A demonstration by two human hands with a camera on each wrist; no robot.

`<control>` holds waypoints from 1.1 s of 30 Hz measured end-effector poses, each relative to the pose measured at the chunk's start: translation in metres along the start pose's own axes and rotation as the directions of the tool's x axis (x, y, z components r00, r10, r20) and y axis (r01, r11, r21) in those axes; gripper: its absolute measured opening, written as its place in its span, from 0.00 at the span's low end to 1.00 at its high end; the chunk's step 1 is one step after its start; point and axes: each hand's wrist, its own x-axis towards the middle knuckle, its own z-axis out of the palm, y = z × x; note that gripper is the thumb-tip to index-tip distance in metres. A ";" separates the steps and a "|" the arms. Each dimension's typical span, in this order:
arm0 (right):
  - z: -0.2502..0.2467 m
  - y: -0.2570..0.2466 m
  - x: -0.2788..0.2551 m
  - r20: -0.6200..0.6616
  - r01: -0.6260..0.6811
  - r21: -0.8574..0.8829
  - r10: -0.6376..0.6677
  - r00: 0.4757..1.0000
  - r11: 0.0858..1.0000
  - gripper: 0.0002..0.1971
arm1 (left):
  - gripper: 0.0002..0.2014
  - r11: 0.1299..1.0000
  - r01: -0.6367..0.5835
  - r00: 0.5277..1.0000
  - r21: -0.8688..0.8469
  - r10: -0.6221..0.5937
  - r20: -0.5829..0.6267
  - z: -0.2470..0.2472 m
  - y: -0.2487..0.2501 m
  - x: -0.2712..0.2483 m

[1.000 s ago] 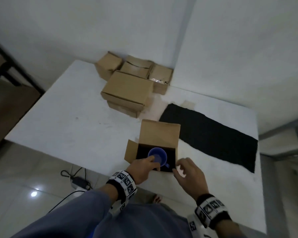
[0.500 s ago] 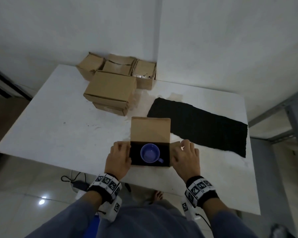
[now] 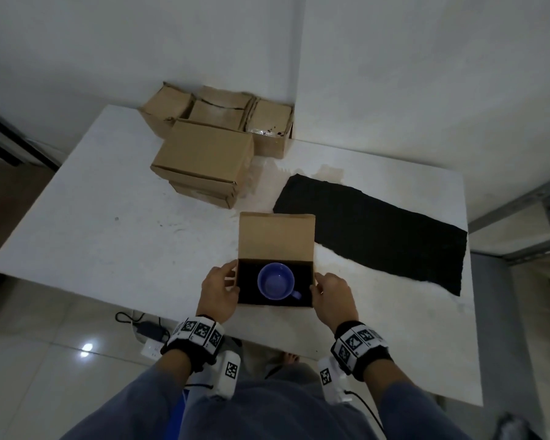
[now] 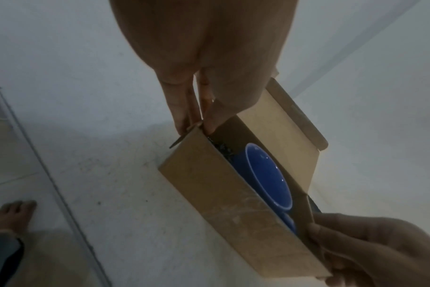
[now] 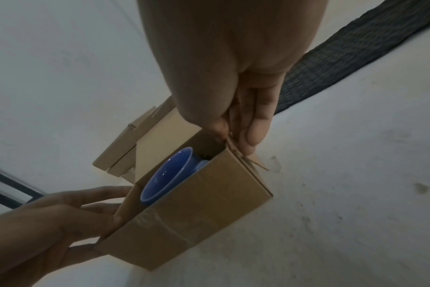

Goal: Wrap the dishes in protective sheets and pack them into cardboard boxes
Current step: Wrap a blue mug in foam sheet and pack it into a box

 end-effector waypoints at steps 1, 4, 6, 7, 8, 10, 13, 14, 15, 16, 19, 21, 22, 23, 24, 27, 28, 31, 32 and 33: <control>0.000 -0.001 0.005 -0.009 0.009 -0.012 -0.010 1.000 1.000 0.09 | 0.29 0.999 0.032 0.999 -0.026 -0.032 -0.009 0.000 0.000 0.000; -0.005 -0.010 0.026 -0.006 0.055 -0.030 -0.055 0.998 0.998 0.12 | 0.27 0.987 0.124 0.991 -0.098 -0.127 -0.031 -0.001 0.002 -0.002; -0.012 -0.017 0.042 0.003 0.072 -0.020 -0.072 0.997 0.997 0.13 | 0.30 0.975 0.182 0.983 -0.131 -0.186 -0.014 -0.003 0.005 -0.002; -0.015 -0.017 0.050 0.007 0.084 -0.004 -0.084 0.996 0.996 0.13 | 0.32 0.970 0.200 0.979 -0.135 -0.202 -0.001 -0.004 0.006 -0.001; -0.018 -0.015 0.057 0.013 0.085 0.045 -0.086 0.996 0.995 0.12 | 0.34 0.969 0.211 0.977 -0.129 -0.211 0.014 -0.006 0.007 0.000; -0.027 -0.003 0.068 0.010 0.042 0.213 -0.045 0.999 0.976 0.13 | 0.33 0.966 0.235 0.972 -0.111 -0.231 0.046 -0.007 0.010 0.002; -0.036 0.029 0.083 -0.074 -0.034 0.269 0.056 0.996 0.963 0.12 | 0.28 0.963 0.258 0.966 -0.080 -0.255 0.052 -0.010 0.012 0.005; -0.038 0.041 0.088 -0.089 -0.058 0.200 0.077 0.993 0.978 0.14 | 0.27 0.967 0.252 0.967 -0.039 -0.251 0.036 -0.011 0.011 0.006; -0.039 0.052 0.093 -0.089 -0.080 0.099 0.088 0.992 0.992 0.19 | 0.26 0.970 0.244 0.970 0.013 -0.244 0.018 -0.012 0.008 0.007; -0.040 0.062 0.096 -0.076 -0.101 -0.026 0.098 0.992 0.995 0.24 | 0.27 0.969 0.241 0.971 0.061 -0.241 -0.002 -0.013 0.006 0.008; -0.038 0.082 0.100 -0.044 -0.096 -0.247 0.087 0.995 0.964 0.30 | 0.29 0.975 0.212 0.975 0.060 -0.207 -0.077 -0.014 0.008 0.008; -0.035 0.088 0.100 -0.067 -0.054 -0.276 0.037 0.997 0.960 0.24 | 0.26 0.991 0.128 0.982 0.028 -0.122 -0.143 -0.016 0.017 0.006; -0.034 0.089 0.100 -0.086 -0.038 -0.285 0.014 0.996 0.958 0.19 | 0.24 0.997 0.076 0.983 0.024 -0.071 -0.167 -0.016 0.022 0.007; -0.035 0.090 0.100 -0.102 -0.026 -0.280 -0.003 0.995 0.960 0.14 | 0.21 0.999 0.025 0.982 0.028 -0.019 -0.190 -0.016 0.028 0.008; -0.037 0.090 0.103 -0.119 -0.028 -0.254 -0.003 0.993 0.967 0.11 | 0.18 0.999 -0.019 0.978 0.034 0.026 -0.208 -0.015 0.033 0.011; -0.047 0.085 0.114 -0.189 -0.103 0.038 0.109 0.976 0.994 0.08 | 0.13 0.987 -0.157 0.966 0.043 0.163 -0.202 -0.012 0.051 0.020; -0.052 0.082 0.118 -0.214 -0.115 0.153 0.147 0.966 0.982 0.08 | 0.14 0.980 -0.193 0.963 0.055 0.200 -0.178 -0.010 0.058 0.023; -0.076 0.073 0.127 -0.328 0.000 0.328 0.114 0.938 0.945 0.09 | 0.15 0.954 -0.299 0.950 0.033 0.301 -0.079 -0.006 0.083 0.034; -0.084 0.069 0.129 -0.376 0.058 0.335 0.077 0.923 0.941 0.10 | 0.15 0.948 -0.318 0.947 0.002 0.318 -0.038 -0.004 0.092 0.039; -0.091 0.064 0.129 -0.426 0.111 0.330 0.042 0.904 0.938 0.10 | 0.14 0.943 -0.331 0.944 -0.041 0.331 0.003 -0.003 0.102 0.043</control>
